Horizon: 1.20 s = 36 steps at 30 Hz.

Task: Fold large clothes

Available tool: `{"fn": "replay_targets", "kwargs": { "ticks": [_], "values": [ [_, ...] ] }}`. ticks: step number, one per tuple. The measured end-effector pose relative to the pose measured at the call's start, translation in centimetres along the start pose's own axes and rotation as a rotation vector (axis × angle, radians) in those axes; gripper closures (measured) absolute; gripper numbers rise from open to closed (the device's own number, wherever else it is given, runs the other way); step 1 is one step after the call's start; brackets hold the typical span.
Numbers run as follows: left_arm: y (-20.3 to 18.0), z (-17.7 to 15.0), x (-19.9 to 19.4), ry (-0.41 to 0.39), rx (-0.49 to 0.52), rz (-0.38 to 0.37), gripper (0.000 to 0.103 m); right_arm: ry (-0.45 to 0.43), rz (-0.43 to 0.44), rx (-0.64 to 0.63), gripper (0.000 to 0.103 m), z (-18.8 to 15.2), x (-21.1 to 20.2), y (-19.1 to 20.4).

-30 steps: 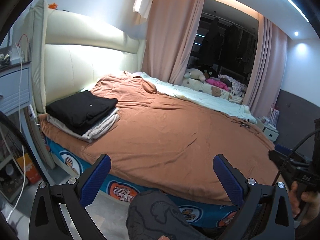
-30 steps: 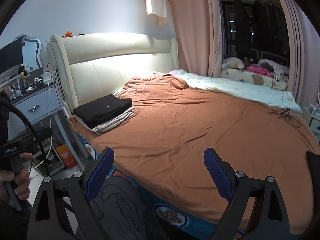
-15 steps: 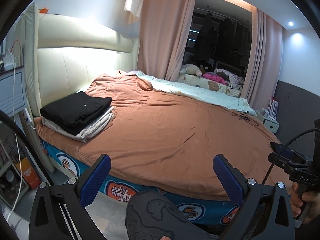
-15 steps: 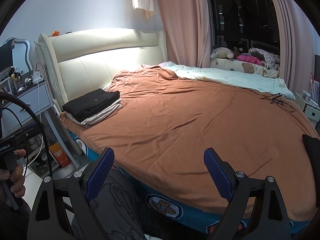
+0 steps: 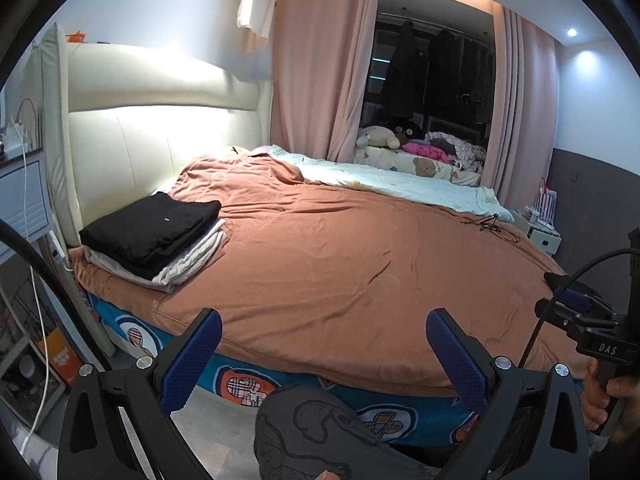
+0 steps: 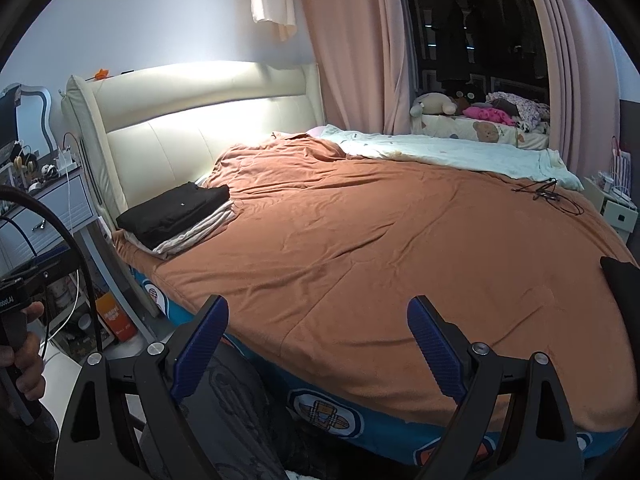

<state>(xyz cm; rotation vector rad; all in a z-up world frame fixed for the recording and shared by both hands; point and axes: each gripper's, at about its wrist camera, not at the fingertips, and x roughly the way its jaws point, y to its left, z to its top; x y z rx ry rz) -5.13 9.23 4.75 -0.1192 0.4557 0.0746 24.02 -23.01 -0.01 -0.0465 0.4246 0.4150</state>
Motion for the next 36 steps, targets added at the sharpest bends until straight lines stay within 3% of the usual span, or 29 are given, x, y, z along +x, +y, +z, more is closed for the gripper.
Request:
{"fn": "replay_targets", "kwargs": {
  "ticks": [36],
  "values": [
    [-0.5, -0.3, -0.7, -0.024, 0.044, 0.004, 0.000, -0.018, -0.005, 0.025, 0.012, -1.2, -1.2, -2.0]
  ]
}}
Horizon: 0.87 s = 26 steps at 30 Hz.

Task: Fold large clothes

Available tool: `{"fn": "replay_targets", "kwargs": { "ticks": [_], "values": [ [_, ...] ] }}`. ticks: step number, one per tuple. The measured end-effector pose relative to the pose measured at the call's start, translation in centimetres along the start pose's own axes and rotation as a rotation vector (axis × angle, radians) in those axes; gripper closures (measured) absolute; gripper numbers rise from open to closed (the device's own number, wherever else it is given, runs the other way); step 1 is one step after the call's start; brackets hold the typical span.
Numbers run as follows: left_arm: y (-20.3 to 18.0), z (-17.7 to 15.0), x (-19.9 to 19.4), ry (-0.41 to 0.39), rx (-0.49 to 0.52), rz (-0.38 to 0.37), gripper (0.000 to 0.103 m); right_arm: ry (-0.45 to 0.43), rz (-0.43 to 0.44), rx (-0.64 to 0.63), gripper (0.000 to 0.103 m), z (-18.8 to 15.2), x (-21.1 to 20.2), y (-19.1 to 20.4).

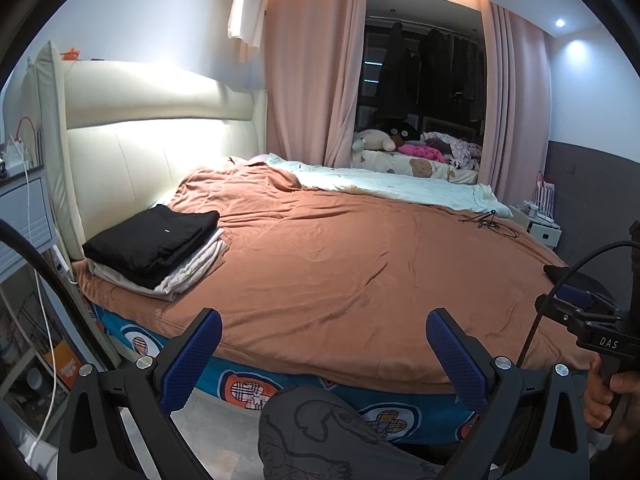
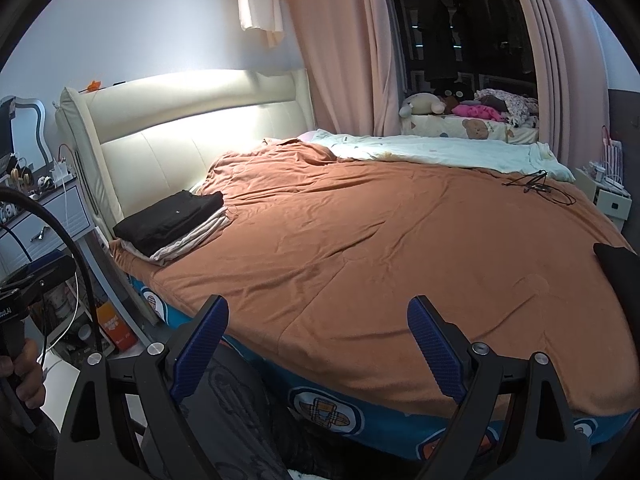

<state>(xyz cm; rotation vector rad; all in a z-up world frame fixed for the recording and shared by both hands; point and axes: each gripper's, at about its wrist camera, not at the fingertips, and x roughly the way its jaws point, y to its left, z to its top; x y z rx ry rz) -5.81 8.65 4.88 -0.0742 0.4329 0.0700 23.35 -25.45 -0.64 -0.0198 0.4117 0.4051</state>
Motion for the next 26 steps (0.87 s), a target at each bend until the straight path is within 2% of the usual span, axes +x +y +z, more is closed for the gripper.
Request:
{"fn": "replay_targets", "kwargs": {
  "ticks": [26],
  "values": [
    [0.1, -0.1, -1.8, -0.026, 0.002, -0.014, 0.000, -0.013, -0.008, 0.030, 0.012, -0.5, -1.9, -0.5]
  ]
}}
